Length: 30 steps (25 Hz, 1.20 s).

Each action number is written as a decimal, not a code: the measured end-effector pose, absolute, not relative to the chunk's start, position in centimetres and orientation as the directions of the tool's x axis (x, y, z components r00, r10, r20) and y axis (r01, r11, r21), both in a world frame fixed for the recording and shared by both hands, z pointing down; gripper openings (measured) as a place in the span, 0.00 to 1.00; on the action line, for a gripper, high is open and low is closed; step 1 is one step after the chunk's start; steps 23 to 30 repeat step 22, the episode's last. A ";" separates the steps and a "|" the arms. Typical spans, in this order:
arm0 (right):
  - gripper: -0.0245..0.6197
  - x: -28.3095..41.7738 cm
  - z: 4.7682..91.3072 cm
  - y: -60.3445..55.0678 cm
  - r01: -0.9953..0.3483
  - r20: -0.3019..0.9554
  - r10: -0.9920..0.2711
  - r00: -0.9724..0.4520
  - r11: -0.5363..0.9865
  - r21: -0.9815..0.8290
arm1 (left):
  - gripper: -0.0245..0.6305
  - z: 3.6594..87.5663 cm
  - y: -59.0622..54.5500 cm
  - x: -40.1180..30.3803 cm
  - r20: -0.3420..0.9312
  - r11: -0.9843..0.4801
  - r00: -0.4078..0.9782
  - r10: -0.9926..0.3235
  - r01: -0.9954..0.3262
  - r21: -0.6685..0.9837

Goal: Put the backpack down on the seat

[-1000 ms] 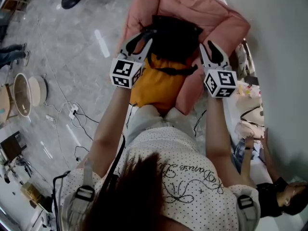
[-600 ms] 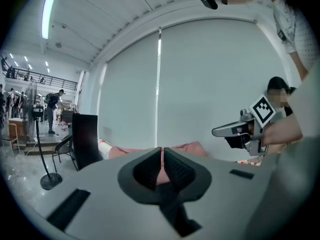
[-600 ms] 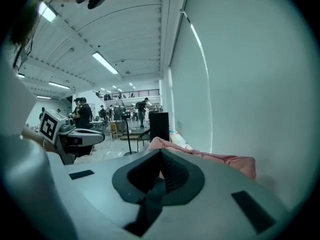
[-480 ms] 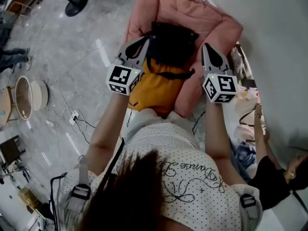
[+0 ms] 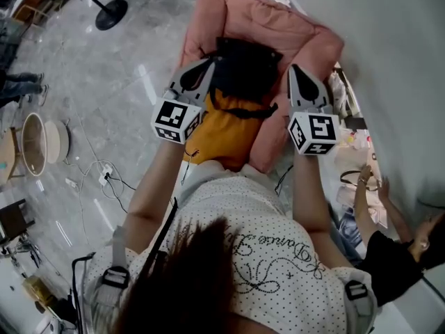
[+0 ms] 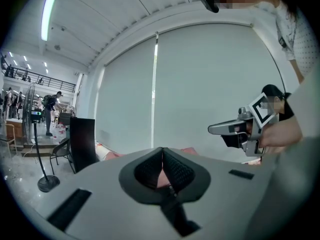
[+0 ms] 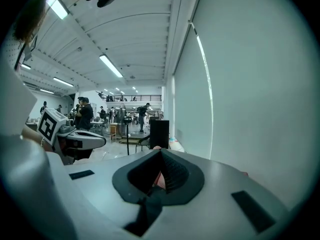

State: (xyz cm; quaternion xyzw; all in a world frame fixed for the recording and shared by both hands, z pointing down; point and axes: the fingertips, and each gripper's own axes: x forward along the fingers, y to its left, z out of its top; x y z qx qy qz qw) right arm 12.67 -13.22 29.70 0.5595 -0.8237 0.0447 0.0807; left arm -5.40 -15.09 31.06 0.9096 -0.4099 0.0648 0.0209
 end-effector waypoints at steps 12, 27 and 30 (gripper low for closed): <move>0.05 12.2 29.4 -12.8 -0.928 0.181 -0.913 -0.366 0.373 0.000 | 0.04 30.7 -14.8 -6.2 0.135 -0.638 0.632 -0.763 -0.770 0.005; 0.05 12.7 30.1 -12.5 -0.930 0.185 -0.914 -0.361 0.367 -0.004 | 0.04 31.2 -14.7 -5.9 0.135 -0.628 0.623 -0.771 -0.778 0.002; 0.05 12.7 30.1 -12.5 -0.930 0.185 -0.914 -0.361 0.367 -0.004 | 0.04 31.2 -14.7 -5.9 0.135 -0.628 0.623 -0.771 -0.778 0.002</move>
